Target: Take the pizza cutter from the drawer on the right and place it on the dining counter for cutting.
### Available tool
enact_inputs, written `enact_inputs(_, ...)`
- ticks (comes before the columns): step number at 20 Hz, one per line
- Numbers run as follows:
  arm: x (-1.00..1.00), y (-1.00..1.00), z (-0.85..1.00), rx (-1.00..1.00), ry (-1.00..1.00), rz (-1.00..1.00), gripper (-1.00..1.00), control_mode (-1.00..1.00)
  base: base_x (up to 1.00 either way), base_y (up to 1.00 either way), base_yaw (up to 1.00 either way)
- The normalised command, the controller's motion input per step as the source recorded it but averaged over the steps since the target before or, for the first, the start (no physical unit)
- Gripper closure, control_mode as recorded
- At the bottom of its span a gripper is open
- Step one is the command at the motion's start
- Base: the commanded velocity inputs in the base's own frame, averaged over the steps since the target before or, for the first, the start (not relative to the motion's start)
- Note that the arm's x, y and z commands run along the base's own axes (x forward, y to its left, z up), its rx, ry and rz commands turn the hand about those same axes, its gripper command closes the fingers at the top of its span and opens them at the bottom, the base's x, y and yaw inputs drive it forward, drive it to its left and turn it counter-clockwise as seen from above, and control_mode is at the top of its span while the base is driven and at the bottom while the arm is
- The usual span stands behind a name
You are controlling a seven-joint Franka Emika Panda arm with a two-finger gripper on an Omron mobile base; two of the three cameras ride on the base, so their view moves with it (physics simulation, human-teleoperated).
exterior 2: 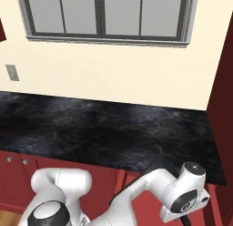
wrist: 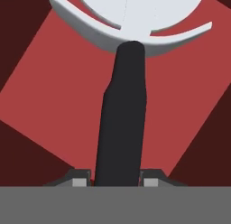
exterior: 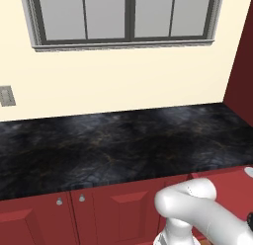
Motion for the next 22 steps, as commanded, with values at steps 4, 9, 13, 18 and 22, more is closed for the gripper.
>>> enact_inputs(4, -0.04, 0.11, 0.79, 0.0, 0.0, -0.03, 1.0, -1.0, 0.0, 0.0, 0.0)
enact_inputs(9, 0.15, 0.29, 0.9, 0.0, 0.0, -0.02, 1.0, -1.0, 0.0, 0.0, 0.0)
enact_inputs(13, 0.21, 0.46, 0.84, -0.01, 0.01, -0.04, 1.0, -1.0, 0.0, 0.0, 0.0)
enact_inputs(18, 0.24, 0.85, 0.63, -0.07, 0.03, -0.13, 1.0, -1.0, 0.0, 0.0, 0.0)
enact_inputs(22, 0.44, 1.0, 0.24, -0.12, 0.05, -0.2, 1.0, -1.0, 0.0, 0.0, 0.0)
